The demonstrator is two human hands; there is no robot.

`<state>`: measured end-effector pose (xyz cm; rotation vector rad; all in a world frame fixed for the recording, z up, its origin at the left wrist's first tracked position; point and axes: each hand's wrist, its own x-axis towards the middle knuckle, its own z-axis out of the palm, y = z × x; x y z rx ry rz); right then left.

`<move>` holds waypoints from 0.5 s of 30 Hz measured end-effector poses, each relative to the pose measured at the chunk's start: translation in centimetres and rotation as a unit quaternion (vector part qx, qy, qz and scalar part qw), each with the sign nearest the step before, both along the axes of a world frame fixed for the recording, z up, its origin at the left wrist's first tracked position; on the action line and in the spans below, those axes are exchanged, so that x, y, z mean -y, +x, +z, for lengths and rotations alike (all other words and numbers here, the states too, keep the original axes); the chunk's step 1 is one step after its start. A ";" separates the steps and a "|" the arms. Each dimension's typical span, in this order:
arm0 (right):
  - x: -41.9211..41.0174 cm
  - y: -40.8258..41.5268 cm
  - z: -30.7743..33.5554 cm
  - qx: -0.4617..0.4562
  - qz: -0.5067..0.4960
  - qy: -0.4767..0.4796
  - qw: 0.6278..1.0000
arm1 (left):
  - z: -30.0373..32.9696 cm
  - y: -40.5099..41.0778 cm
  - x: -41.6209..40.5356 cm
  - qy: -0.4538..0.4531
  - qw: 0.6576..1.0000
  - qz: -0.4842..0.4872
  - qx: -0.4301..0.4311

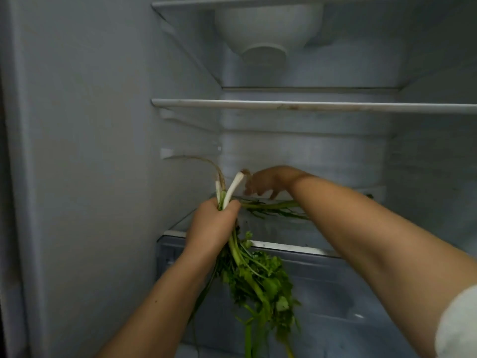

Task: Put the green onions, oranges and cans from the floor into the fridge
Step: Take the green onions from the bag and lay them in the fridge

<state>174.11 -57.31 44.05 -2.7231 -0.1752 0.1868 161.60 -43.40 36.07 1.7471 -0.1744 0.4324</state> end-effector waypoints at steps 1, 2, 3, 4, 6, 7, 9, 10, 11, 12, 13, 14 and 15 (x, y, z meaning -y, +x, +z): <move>0.7 -0.4 0.6 0.021 0.002 0.028 0.999 | 0.1 -0.1 0.0 -0.012 1.000 -0.006 -0.005; 1.4 -1.2 1.2 0.036 0.008 0.071 0.997 | 0.3 -0.2 -0.1 -0.020 1.000 -0.012 -0.008; 2.0 -2.3 1.8 0.043 0.022 0.116 0.992 | 0.4 -0.3 -0.1 -0.026 0.999 -0.018 -0.011; 2.4 -4.0 2.2 0.039 0.043 0.153 0.986 | 0.5 -0.4 0.0 -0.031 0.999 -0.026 -0.015; 2.3 -8.2 2.0 -0.003 0.095 0.206 0.974 | 0.6 -0.6 0.2 -0.047 0.998 -0.036 -0.016; 2.1 -10.2 1.5 -0.038 0.128 0.237 0.962 | 0.7 -0.7 0.3 -0.055 0.998 -0.034 -0.008; 1.5 -13.4 0.0 -0.105 0.195 0.300 0.928 | 0.7 -0.9 0.8 -0.063 0.997 -0.024 0.023; 1.1 -14.5 -0.9 -0.116 0.207 0.336 0.911 | 0.7 -1.0 1.1 -0.066 0.997 -0.023 0.036; 0.6 -15.3 -1.8 -0.112 0.202 0.371 0.900 | 0.8 -1.3 1.6 -0.061 0.997 -0.026 0.045; 0.3 -15.6 -2.6 -0.096 0.185 0.402 0.892 | 0.8 -1.6 2.2 -0.049 0.997 -0.033 0.056; 0.0 -16.0 -3.2 -0.081 0.163 0.426 0.886 | 0.9 -1.9 2.7 -0.030 0.997 -0.034 0.069; -0.1 -16.2 -3.6 -0.069 0.142 0.443 0.883 | 1.0 -2.0 3.2 -0.002 0.996 -0.029 0.082; -0.1 -16.6 -3.7 -0.064 0.129 0.460 0.876 | 1.2 -2.2 3.5 0.024 0.995 -0.022 0.097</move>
